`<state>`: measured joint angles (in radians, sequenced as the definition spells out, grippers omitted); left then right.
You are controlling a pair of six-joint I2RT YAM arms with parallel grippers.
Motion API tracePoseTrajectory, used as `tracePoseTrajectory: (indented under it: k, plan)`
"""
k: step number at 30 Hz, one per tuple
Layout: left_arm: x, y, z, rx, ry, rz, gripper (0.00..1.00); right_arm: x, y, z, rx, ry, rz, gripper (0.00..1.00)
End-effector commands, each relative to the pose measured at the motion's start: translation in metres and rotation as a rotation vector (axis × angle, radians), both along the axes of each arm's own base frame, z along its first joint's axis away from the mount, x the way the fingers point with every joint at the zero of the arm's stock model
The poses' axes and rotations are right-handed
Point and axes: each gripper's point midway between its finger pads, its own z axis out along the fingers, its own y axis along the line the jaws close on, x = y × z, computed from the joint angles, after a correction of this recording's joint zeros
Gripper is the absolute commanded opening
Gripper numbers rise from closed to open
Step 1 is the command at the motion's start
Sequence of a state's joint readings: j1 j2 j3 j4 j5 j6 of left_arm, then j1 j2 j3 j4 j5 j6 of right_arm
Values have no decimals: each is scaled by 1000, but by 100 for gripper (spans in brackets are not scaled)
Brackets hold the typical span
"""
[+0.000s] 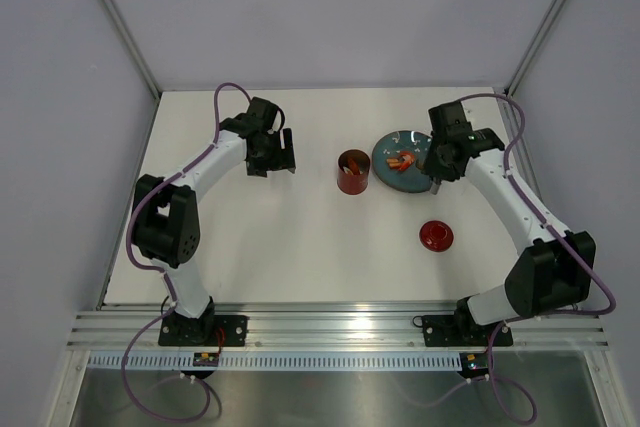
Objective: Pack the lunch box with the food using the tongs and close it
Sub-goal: Pick up the fake food from the plate, then place the fake food in the packing box.
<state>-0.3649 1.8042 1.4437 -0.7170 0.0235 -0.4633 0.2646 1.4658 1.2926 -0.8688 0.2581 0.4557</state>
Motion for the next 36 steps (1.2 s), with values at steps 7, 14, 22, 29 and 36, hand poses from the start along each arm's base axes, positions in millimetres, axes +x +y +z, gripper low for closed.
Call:
tracePoseTrajectory:
  k: [7,14,22,29,36]
  plan:
    - [9,-2,15,-11,-49,-2,77,3,22,78,141,-190,78,2]
    - [12,0,17,-11,-53,4,77,-8,66,104,212,-240,185,2]
    - [9,1,21,-8,-60,5,77,-11,127,86,207,-194,313,2]
    - [8,2,21,-10,-59,9,77,-8,146,67,204,-146,346,3]
    - [7,2,19,-13,-56,9,77,-8,157,58,215,-126,369,12]
